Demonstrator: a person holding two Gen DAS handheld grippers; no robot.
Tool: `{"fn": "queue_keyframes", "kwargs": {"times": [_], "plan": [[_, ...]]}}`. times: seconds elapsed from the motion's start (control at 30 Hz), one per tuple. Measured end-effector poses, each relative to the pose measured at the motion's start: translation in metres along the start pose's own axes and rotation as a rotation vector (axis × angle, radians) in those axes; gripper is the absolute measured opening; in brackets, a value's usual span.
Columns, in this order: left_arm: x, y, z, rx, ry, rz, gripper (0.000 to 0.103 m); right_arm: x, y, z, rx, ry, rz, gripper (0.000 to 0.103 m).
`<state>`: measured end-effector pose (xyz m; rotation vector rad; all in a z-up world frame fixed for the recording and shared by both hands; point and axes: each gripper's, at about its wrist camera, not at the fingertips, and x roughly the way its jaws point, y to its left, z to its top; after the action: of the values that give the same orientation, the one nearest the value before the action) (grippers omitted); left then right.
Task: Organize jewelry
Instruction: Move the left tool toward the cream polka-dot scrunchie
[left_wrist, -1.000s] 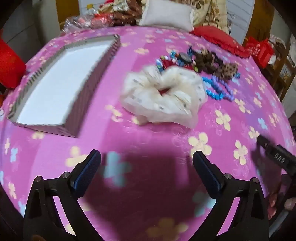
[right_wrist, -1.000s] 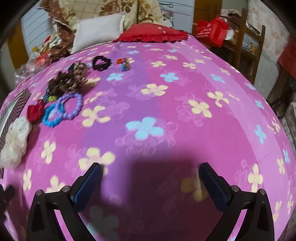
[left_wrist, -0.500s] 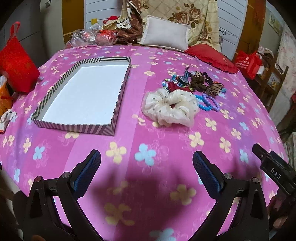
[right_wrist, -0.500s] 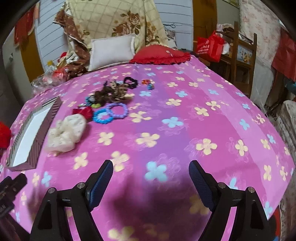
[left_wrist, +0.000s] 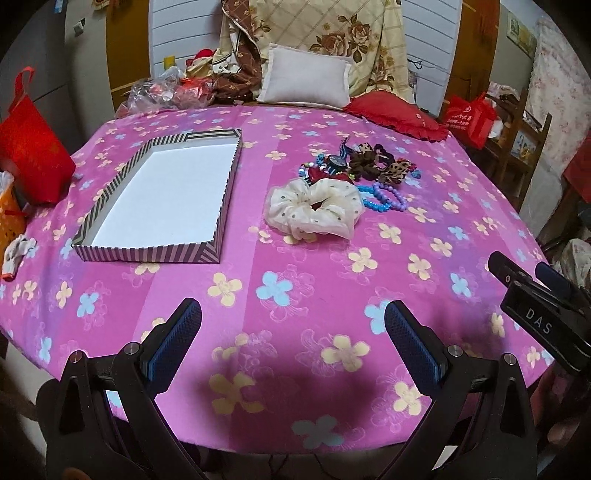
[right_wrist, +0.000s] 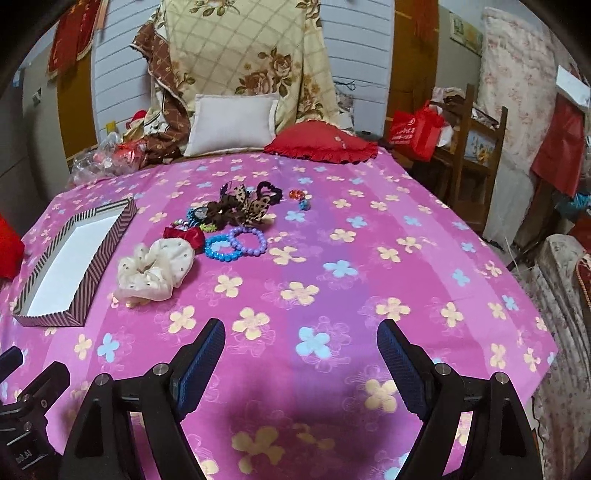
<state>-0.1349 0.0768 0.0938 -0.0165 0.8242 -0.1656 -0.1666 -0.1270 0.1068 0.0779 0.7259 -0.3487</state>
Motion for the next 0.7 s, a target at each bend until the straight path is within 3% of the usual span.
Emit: {"fn": "queue_keyframes", "kwargs": {"times": [0.4, 0.7], "plan": [[-0.015, -0.007, -0.001, 0.025, -0.042, 0.012, 0.1, -0.012, -0.006, -0.001, 0.02, -0.032, -0.01, 0.083], [-0.022, -0.003, 0.006, 0.036, -0.14, 0.053, 0.1, -0.016, -0.003, -0.007, -0.01, -0.139, -0.056, 0.083]]}}
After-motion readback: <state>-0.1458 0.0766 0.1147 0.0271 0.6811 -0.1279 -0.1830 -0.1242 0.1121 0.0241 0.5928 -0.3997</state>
